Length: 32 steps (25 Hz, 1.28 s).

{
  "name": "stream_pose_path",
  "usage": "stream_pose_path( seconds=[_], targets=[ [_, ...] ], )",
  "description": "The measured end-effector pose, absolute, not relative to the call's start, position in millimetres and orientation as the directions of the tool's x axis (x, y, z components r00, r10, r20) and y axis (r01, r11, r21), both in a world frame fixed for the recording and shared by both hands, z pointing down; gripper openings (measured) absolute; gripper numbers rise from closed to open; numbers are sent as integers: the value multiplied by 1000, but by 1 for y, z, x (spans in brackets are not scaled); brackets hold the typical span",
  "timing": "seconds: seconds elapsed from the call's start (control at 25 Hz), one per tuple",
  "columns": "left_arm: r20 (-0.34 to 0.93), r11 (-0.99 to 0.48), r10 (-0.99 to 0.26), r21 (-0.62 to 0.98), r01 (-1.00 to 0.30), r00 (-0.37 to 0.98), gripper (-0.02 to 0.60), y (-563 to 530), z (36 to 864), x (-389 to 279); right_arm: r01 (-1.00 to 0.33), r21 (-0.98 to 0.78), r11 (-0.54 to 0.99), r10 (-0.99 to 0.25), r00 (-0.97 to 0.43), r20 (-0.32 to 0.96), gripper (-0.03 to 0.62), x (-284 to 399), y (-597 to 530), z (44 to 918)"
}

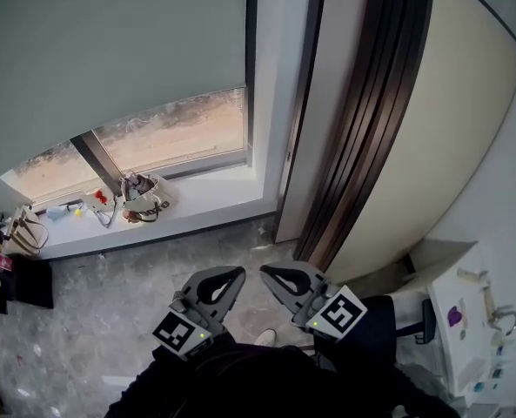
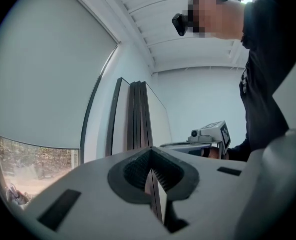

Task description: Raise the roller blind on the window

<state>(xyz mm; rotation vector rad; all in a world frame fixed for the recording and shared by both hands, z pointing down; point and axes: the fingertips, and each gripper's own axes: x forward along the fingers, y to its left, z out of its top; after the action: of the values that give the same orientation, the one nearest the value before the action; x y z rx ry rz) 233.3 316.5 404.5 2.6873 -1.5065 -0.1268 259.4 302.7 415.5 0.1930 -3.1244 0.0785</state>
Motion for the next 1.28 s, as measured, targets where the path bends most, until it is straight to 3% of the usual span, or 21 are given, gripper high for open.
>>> stream_pose_path(
  seconds=[0.32, 0.88, 1.28],
  targets=[
    [-27, -512, -858, 107, -852, 513, 6, 263, 423, 178, -156, -57, 986, -156, -988, 19, 6, 214, 245, 424],
    [-6, -624, -776, 150, -767, 631, 6, 134, 421, 16, -314, -21, 949, -313, -949, 36, 6, 45, 113, 408],
    [-2, -656, -747, 158, -738, 664, 6, 69, 430, -32, -379, -20, 925, -379, -925, 19, 6, 3, 47, 413]
  ],
)
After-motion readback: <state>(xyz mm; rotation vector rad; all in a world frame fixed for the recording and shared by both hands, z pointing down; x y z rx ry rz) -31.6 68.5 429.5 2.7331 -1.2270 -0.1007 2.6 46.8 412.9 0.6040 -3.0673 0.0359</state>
